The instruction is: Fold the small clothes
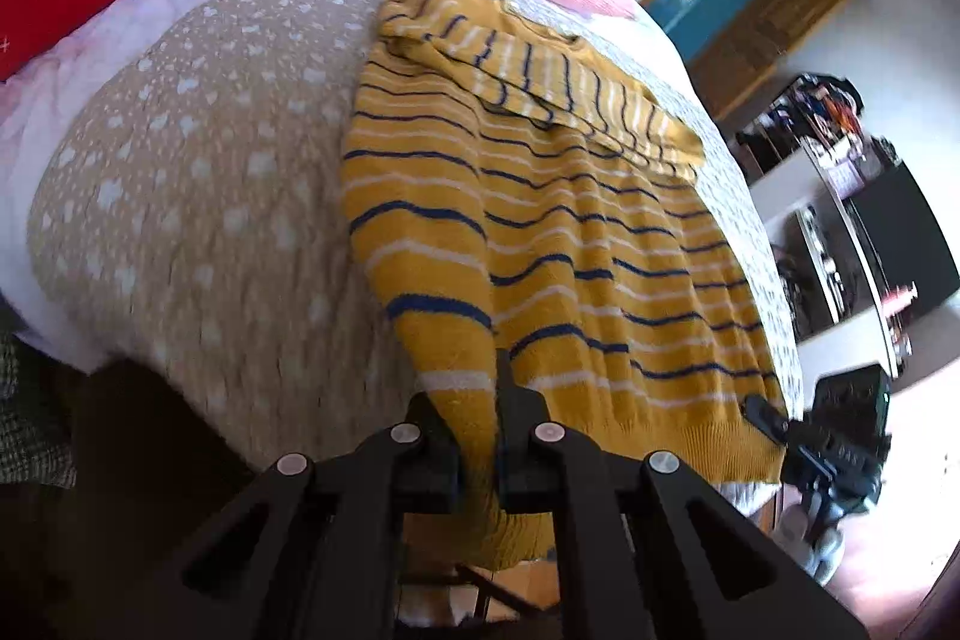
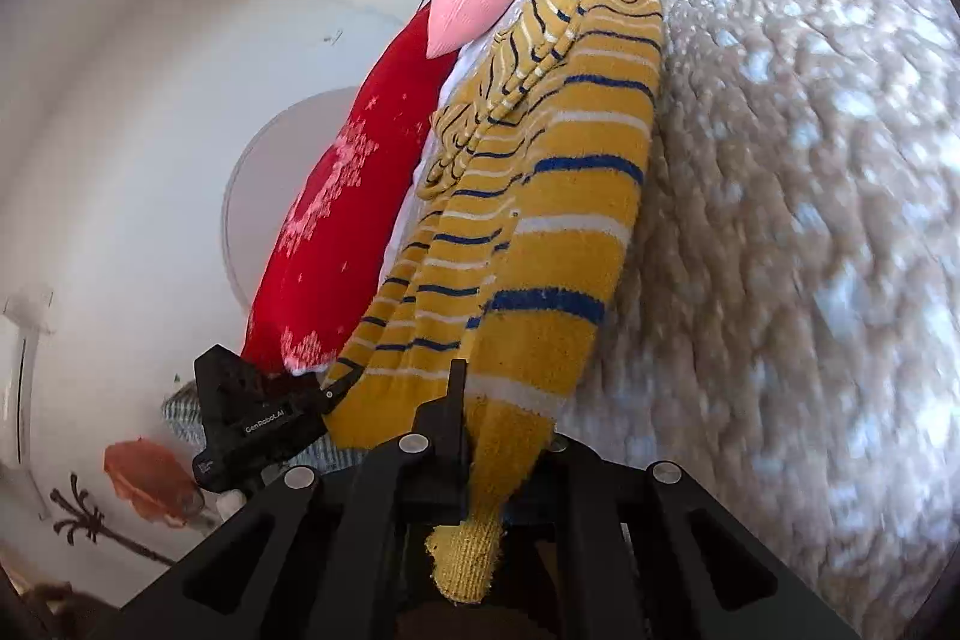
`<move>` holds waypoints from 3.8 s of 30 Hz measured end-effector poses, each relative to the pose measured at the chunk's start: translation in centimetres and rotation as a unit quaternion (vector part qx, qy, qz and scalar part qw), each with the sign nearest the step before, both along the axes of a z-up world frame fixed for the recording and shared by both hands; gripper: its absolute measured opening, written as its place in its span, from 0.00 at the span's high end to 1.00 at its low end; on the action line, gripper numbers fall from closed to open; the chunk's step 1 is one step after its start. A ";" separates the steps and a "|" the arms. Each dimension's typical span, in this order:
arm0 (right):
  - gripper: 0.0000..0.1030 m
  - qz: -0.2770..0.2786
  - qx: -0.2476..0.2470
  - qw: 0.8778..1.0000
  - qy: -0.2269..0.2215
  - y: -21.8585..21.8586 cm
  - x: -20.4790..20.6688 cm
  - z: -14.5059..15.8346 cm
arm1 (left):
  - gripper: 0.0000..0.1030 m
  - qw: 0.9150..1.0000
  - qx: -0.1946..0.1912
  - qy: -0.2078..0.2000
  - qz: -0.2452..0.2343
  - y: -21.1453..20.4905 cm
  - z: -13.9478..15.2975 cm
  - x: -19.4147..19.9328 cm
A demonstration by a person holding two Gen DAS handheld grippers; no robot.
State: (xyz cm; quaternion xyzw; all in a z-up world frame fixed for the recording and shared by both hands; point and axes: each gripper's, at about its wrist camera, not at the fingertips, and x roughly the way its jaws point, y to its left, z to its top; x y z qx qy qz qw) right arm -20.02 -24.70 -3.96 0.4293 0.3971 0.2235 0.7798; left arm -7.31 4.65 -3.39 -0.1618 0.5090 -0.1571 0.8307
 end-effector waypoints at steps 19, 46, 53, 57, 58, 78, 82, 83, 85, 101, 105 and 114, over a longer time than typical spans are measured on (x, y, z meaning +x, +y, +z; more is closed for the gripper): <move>0.91 -0.010 0.019 0.999 -0.032 -2.1 4.3 4.4 | 0.93 0.998 -0.056 -0.004 0.034 2.1 3.6 7.0; 0.64 -0.130 0.013 0.989 0.064 -9.7 32.1 0.8 | 0.80 0.975 -0.194 0.080 0.071 -1.7 -1.2 33.6; 0.57 -0.132 0.018 0.988 0.072 -9.7 34.6 0.2 | 0.52 0.956 -0.256 0.070 0.128 1.6 -2.0 33.8; 0.57 -0.138 0.025 0.988 0.065 -10.1 35.0 0.1 | 0.47 0.956 -0.243 0.063 0.153 3.7 -1.3 33.4; 0.57 -0.141 0.025 0.988 0.063 -10.2 34.9 0.3 | 0.46 0.960 -0.226 0.058 0.152 3.9 -0.9 33.2; 0.41 -0.124 -0.127 0.982 0.055 -10.9 18.4 2.1 | 0.43 0.997 0.061 0.041 0.007 -0.9 -4.0 22.5; 0.74 -0.086 -0.105 0.988 0.071 -8.5 19.1 0.0 | 0.86 0.993 0.109 0.043 -0.019 -2.1 -2.3 21.9; 0.79 -0.078 -0.111 0.988 0.074 -8.5 19.1 0.2 | 0.87 0.992 0.118 0.040 -0.024 -2.1 -1.5 22.0; 0.90 -0.072 -0.125 0.987 0.071 -8.8 19.0 1.2 | 0.88 0.989 0.141 0.031 -0.031 -1.9 0.5 21.8; 0.73 -0.111 -0.274 0.952 0.078 -10.7 15.2 5.8 | 0.60 0.982 0.178 0.013 0.059 3.3 0.3 18.8; 0.70 -0.120 -0.278 0.952 0.041 -9.8 13.9 9.2 | 0.59 0.989 0.133 -0.018 0.055 4.5 0.8 15.9; 0.63 0.009 -0.227 0.974 0.020 2.8 21.2 9.3 | 0.58 0.997 0.049 -0.016 0.054 2.6 -3.0 14.2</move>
